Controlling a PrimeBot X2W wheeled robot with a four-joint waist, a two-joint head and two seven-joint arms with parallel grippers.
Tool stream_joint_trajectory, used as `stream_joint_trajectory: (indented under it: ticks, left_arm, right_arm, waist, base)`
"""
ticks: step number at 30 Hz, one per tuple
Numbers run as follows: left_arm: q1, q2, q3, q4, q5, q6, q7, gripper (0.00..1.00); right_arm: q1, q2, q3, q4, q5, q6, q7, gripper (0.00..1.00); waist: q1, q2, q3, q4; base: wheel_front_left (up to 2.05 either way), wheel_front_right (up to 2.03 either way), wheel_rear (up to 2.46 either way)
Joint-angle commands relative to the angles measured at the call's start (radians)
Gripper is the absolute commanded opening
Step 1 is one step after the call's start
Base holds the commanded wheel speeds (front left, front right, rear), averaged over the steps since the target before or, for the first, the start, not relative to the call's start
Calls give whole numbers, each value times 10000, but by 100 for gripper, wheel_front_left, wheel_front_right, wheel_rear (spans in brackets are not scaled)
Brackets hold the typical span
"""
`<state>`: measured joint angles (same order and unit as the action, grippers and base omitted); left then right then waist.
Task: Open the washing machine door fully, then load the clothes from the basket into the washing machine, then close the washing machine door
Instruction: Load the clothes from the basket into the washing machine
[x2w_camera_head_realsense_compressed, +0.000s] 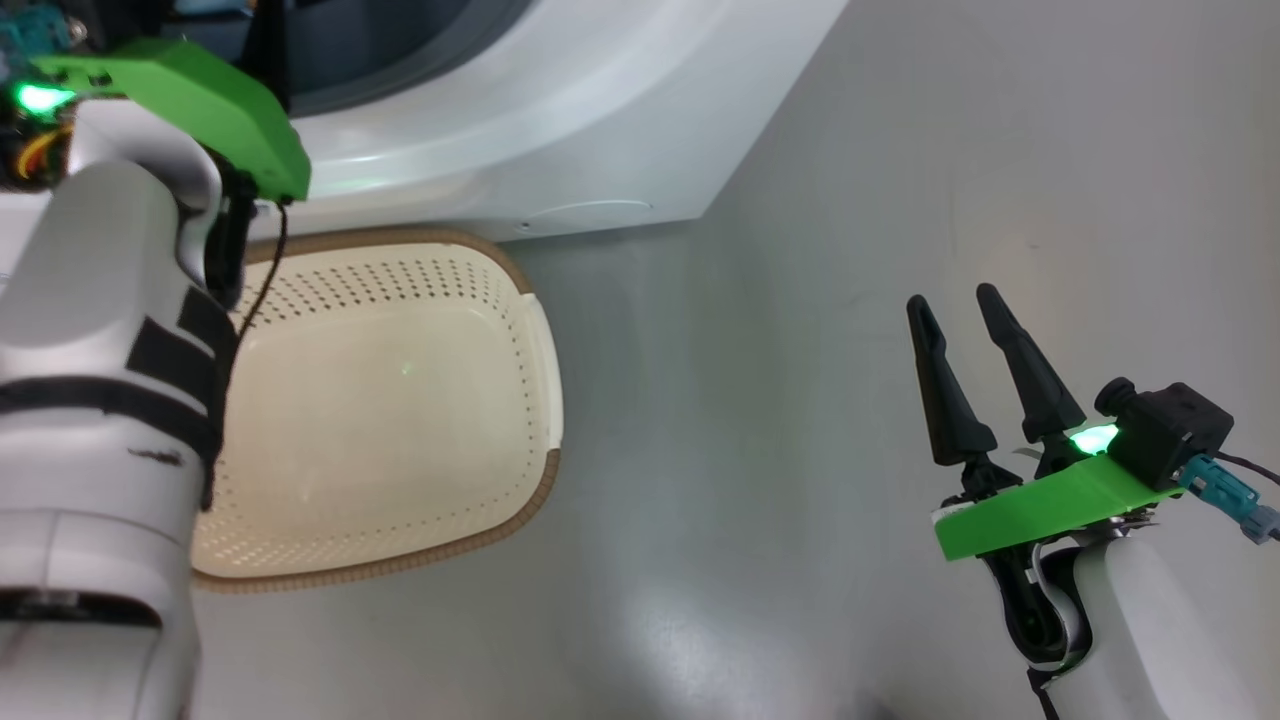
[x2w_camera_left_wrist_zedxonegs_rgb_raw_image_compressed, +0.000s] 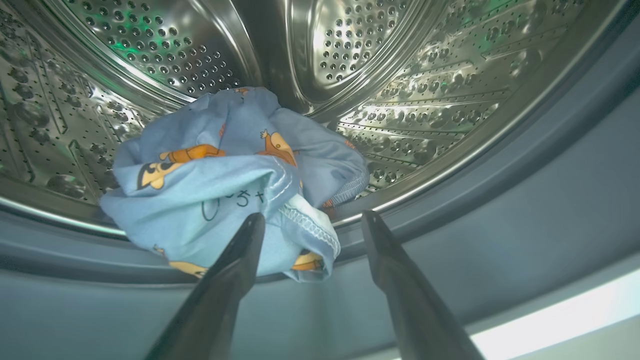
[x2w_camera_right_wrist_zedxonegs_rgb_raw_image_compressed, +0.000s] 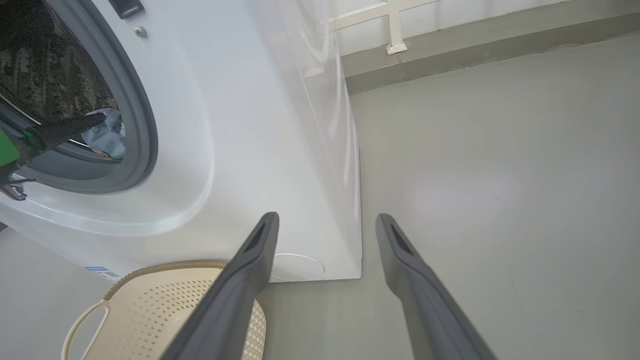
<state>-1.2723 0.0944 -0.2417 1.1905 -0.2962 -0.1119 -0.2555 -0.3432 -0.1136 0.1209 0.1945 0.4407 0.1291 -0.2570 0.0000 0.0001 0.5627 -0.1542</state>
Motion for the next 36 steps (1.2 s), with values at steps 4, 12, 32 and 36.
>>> stream_joint_trajectory:
  ticks: [4, 12, 32, 36]
  left_arm:
    - [1048, 195, 429, -1240, -162, -9, -60, 100]
    - [3119, -23, 1190, -3194, 59, 16, -61, 100]
    - [7627, -328, 2749, -6572, 1427, -5, -62, 100]
    - [8431, -355, 2886, -7019, 1520, -40, -62, 100]
  right_arm:
    - [498, -219, 167, -197, -65, 16, -48, 100]
    - [978, -497, 127, -56, -100, 16, -48, 100]
    - [2156, -1119, -126, 210, -47, 16, -48, 100]
    - [2441, -1170, -194, 217, -40, 16, -48, 100]
  waist:
    - [0, -1, -501, 393]
    - [0, -1, -1405, 787]
    - [0, -1, -3271, 1582]
    - [0, -1, -3677, 1630]
  base:
    - [0, 0, 0]
    - [0, 0, 0]
    - [0, 0, 0]
    - [0, 0, 0]
